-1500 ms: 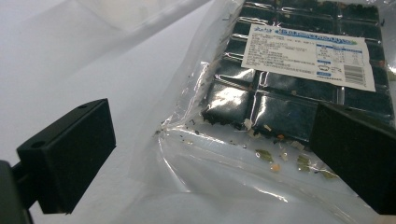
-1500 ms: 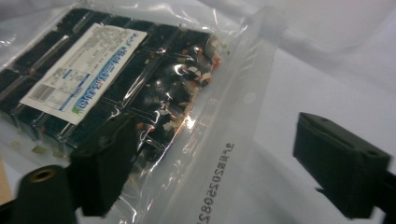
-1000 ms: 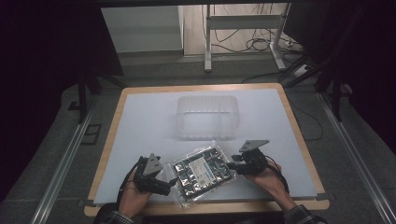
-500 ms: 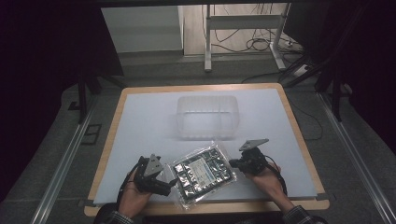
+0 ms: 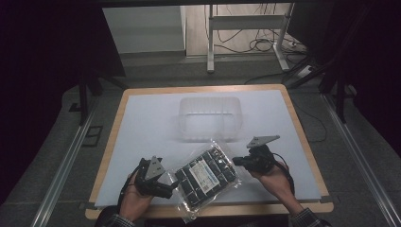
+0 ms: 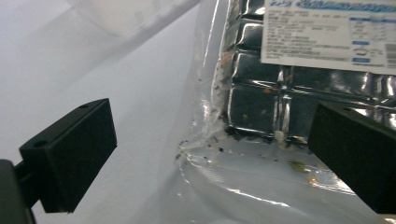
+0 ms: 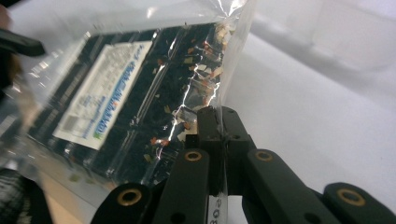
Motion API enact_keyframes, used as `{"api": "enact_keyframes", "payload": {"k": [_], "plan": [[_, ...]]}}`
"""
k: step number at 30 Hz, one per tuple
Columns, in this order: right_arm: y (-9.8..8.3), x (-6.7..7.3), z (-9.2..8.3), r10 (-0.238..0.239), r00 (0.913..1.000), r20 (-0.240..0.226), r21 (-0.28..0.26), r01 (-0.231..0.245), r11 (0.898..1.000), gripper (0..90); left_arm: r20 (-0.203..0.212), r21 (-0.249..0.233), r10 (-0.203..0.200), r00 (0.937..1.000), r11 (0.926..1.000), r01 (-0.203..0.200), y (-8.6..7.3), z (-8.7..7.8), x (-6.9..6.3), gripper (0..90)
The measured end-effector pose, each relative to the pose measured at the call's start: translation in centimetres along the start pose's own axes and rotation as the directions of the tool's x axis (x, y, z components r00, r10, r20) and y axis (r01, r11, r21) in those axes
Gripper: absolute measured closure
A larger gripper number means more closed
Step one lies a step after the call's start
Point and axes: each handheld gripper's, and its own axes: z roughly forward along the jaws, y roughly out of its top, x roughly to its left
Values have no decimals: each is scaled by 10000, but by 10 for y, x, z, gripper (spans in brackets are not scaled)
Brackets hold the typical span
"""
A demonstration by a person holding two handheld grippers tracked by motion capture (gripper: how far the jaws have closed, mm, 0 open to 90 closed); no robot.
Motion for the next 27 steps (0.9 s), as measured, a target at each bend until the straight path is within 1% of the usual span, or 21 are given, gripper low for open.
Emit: {"api": "enact_keyframes", "payload": {"k": [2,5,7,9,10,11,12,13,15,17,18,19,20,21,22,23,24,25,27], "plan": [[4,1,-6,90,9998,-163,-132,-92,9999,888,-31,-122,-29,10000,9999,28,0,-1,0,7],[12,1,-13,161,9989,-433,-337,-175,9993,888,-75,-127,14,10000,9999,-15,0,-3,2,7],[15,1,-15,155,9986,-513,-375,-175,9991,889,-78,-197,-37,10000,9998,35,0,-3,1,7],[23,3,-20,191,9969,-762,-452,-226,9987,889,-67,-183,-64,10000,9998,63,1,-4,1,6],[23,3,-20,191,9969,-762,-452,-226,9987,889,-62,-226,-78,10000,9997,76,1,-4,1,6],[29,4,-25,133,9960,-887,-511,-179,9985,890,-55,-269,-74,10000,9996,72,1,-5,1,6],[29,4,-25,133,9960,-887,-511,-179,9985,890,-55,-269,-74,10000,9996,72,1,-5,1,6],[36,6,-31,73,9940,-1095,-598,-139,9981,890,-67,-329,-80,9999,9994,78,1,-5,1,5],[38,7,-33,28,9936,-1131,-641,-101,9979,890,-92,-350,-78,9999,9994,74,1,-6,1,5],[48,10,-41,-80,9912,-1324,-782,-24,9969,890,-110,-420,-85,9999,9991,80,1,-7,1,4],[52,11,-44,-135,9906,-1360,-797,26,9968,890,-116,-404,-7,9999,9992,3,2,-8,2,3],[52,11,-44,-135,9906,-1360,-797,26,9968,890,-137,-541,-112,9998,9985,104,2,-8,2,3],[60,14,-50,-261,9898,-1401,-844,143,9963,890,-160,-490,-31,9999,9988,23,2,-9,2,2],[62,15,-52,-296,9898,-1393,-828,181,9964,890,-163,-510,7,9999,9987,-15,2,-9,3,2],[65,15,-54,-351,9898,-1382,-829,238,9963,890,-155,-629,-151,9998,9979,141,2,-9,2,2],[68,16,-56,-408,9893,-1399,-847,291,9960,890,-155,-629,-151,9998,9979,141,2,-9,2,2],[68,16,-56,-408,9893,-1399,-847,291,9960,890,-164,-638,-142,9998,9979,131,2,-9,2,2],[74,16,-61,-436,9881,-1477,-878,309,9957,890,-182,-586,-36,9998,9983,25,2,-10,2,1],[76,17,-62,-444,9879,-1488,-877,316,9956,890,-180,-608,-14,9998,9982,3,2,-10,2,0]]}}
